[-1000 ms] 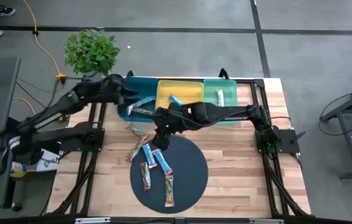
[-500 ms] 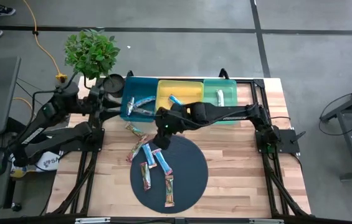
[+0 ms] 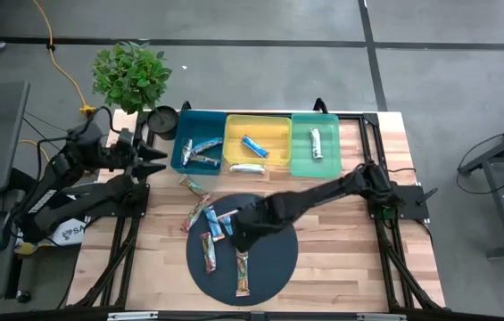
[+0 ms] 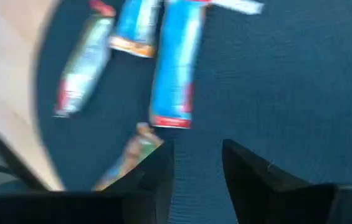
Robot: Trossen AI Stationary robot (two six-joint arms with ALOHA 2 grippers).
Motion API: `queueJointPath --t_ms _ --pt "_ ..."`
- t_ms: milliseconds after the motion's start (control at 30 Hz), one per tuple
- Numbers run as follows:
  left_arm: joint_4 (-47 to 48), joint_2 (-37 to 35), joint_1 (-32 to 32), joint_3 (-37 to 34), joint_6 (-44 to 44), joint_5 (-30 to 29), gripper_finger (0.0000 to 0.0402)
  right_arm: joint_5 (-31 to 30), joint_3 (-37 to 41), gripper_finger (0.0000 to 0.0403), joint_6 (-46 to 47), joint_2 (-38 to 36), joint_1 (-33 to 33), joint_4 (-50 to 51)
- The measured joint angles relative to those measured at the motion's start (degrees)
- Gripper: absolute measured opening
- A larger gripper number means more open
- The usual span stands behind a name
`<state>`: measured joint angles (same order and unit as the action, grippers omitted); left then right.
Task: Pick and place Granola Bars by type
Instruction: Put the red granola bar into the yellow bin
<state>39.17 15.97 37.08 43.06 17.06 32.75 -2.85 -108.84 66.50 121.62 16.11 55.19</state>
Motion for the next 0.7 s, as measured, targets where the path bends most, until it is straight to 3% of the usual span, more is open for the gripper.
queueJointPath --t_ms 100,267,467,700 --pt "0.7 0.0 0.0 0.0 -0.8 0.2 0.0218 -1.3 2.8 0.0119 2.1 0.0 1.4 -8.6" --pt "1.0 0.0 0.0 0.0 -2.0 1.0 0.0218 -1.1 6.9 0.0119 -2.6 0.0 0.6 -21.3" --pt "0.9 0.0 0.0 0.0 -2.0 2.0 0.0218 4.3 11.8 0.0134 -9.1 0.0 -2.0 -27.5" --pt "1.0 0.0 0.0 -0.1 -1.9 3.1 0.0218 10.0 14.6 0.0196 -11.3 -0.1 -4.6 -30.4"
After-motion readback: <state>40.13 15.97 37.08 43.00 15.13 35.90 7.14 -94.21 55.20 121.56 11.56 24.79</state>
